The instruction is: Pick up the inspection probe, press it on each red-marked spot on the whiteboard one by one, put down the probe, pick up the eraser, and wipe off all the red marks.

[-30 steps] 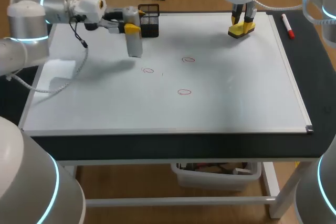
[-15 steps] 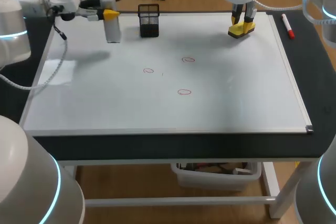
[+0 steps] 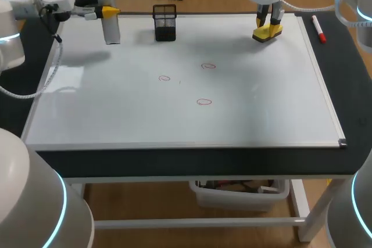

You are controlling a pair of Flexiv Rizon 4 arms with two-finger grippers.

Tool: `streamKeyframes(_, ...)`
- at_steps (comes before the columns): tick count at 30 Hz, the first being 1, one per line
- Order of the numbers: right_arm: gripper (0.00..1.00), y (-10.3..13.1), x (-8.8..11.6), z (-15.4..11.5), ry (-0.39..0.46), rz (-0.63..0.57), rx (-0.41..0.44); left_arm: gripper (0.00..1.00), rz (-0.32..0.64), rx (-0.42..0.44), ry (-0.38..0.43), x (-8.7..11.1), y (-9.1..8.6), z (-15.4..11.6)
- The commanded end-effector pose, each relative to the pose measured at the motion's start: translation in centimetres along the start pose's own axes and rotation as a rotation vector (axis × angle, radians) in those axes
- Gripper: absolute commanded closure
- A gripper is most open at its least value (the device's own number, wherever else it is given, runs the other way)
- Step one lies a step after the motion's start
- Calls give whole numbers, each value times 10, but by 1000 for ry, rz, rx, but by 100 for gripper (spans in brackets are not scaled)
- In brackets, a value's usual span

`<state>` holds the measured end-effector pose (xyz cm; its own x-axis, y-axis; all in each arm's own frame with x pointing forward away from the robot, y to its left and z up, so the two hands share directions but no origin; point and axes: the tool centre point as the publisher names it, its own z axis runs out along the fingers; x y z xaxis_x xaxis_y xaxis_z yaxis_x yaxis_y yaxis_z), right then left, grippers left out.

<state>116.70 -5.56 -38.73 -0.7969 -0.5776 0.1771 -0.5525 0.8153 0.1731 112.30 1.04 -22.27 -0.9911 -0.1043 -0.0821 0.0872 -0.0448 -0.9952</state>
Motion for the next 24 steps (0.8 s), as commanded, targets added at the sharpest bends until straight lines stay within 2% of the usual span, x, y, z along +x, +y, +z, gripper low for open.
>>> streamKeyframes(1, 100, 2, 3, -5, 0, -2, 7, 100, -3, 12, 8, -4, 5, -5)
streamKeyframes(24, 100, 7, 1, -6, 5, -6, 24, 100, -9, 11, 0, -4, 4, -7)
